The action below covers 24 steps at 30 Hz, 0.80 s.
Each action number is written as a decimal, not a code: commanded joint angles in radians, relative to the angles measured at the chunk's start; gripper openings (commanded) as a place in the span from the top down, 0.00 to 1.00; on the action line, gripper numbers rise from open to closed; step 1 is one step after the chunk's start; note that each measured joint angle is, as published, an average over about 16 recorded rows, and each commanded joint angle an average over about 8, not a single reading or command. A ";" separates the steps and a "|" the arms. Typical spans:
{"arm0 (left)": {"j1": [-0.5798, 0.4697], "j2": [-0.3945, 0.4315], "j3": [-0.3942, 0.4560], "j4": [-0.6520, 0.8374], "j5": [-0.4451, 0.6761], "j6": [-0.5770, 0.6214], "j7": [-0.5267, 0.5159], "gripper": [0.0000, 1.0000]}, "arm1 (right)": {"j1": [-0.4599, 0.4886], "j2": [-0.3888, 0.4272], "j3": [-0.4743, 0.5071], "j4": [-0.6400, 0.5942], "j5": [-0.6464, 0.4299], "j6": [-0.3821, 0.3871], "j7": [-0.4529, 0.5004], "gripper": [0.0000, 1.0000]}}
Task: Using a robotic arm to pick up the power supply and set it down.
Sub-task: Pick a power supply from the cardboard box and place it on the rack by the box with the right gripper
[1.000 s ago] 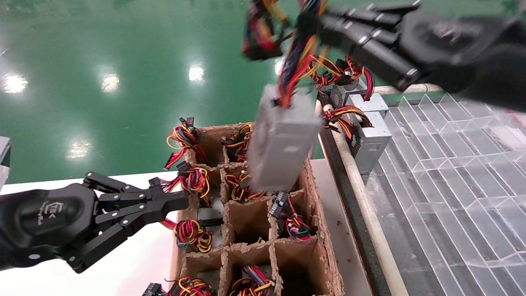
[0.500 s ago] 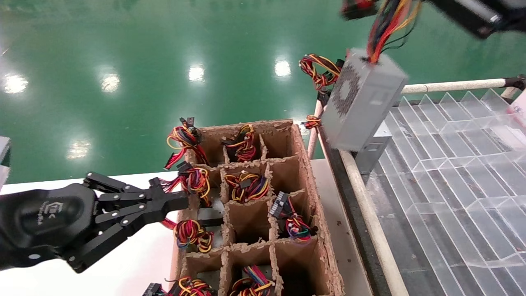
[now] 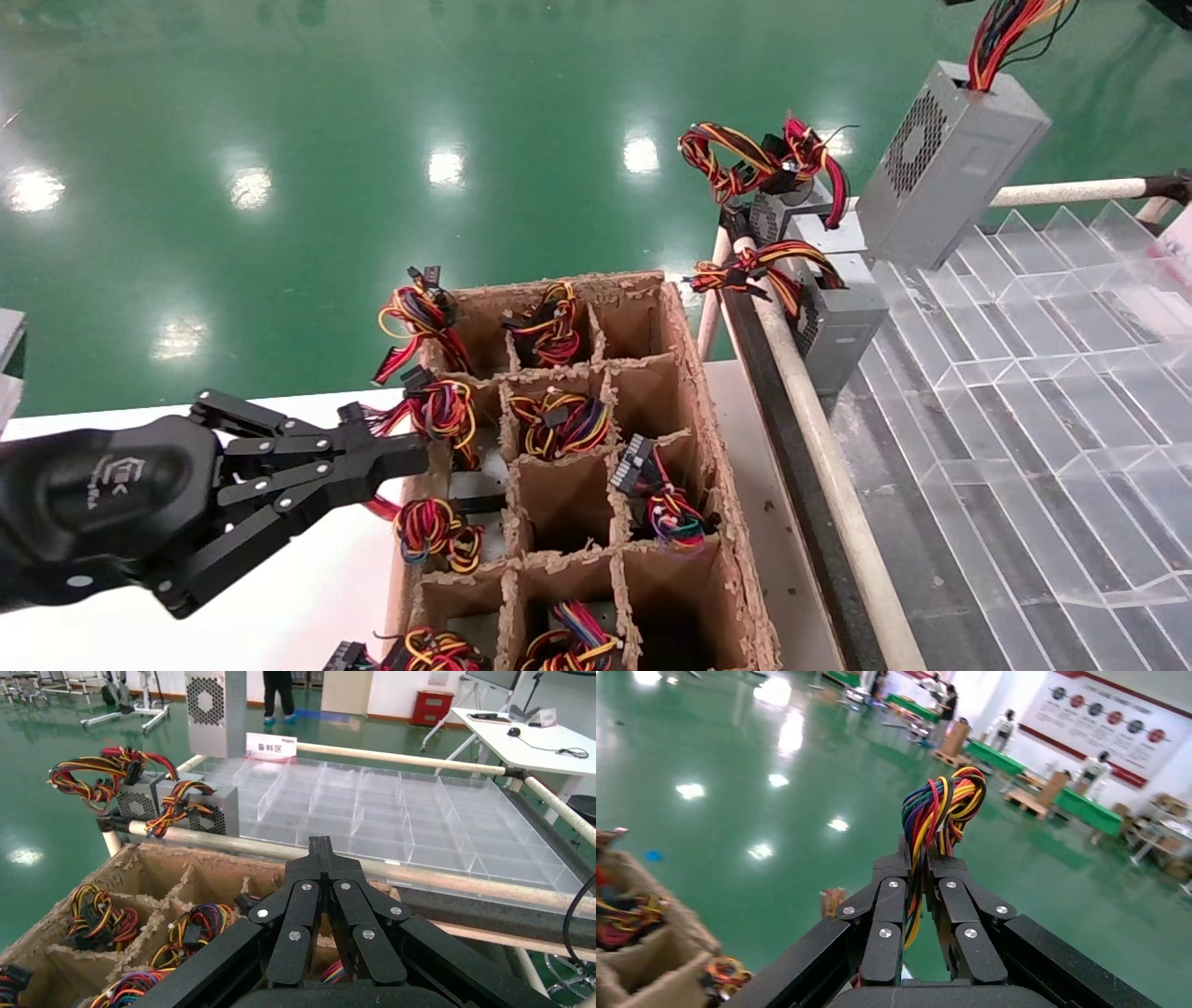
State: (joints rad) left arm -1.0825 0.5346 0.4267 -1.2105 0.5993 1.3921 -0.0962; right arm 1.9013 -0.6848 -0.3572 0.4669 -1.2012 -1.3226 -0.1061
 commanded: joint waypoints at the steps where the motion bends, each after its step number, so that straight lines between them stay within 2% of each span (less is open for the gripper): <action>1: 0.000 0.000 0.000 0.000 0.000 0.000 0.000 1.00 | 0.027 -0.008 -0.008 -0.051 -0.023 0.013 -0.026 1.00; 7: 0.000 0.000 0.000 0.000 0.000 0.000 0.000 1.00 | 0.081 -0.047 -0.027 -0.193 -0.070 0.090 -0.110 1.00; 13: 0.000 0.000 0.000 0.000 0.000 0.000 0.000 1.00 | 0.106 -0.098 -0.031 -0.320 -0.094 0.257 -0.169 1.00; 17: 0.000 0.000 0.000 0.000 0.000 0.000 0.000 1.00 | 0.107 -0.147 -0.031 -0.377 -0.100 0.357 -0.190 1.00; 24: 0.000 0.000 0.000 0.000 0.000 0.000 0.000 1.00 | 0.093 -0.246 -0.034 -0.428 -0.105 0.452 -0.221 1.00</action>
State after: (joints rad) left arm -1.0825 0.5346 0.4267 -1.2105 0.5993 1.3921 -0.0962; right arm 1.9938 -0.9278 -0.3918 0.0426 -1.3072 -0.8777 -0.3242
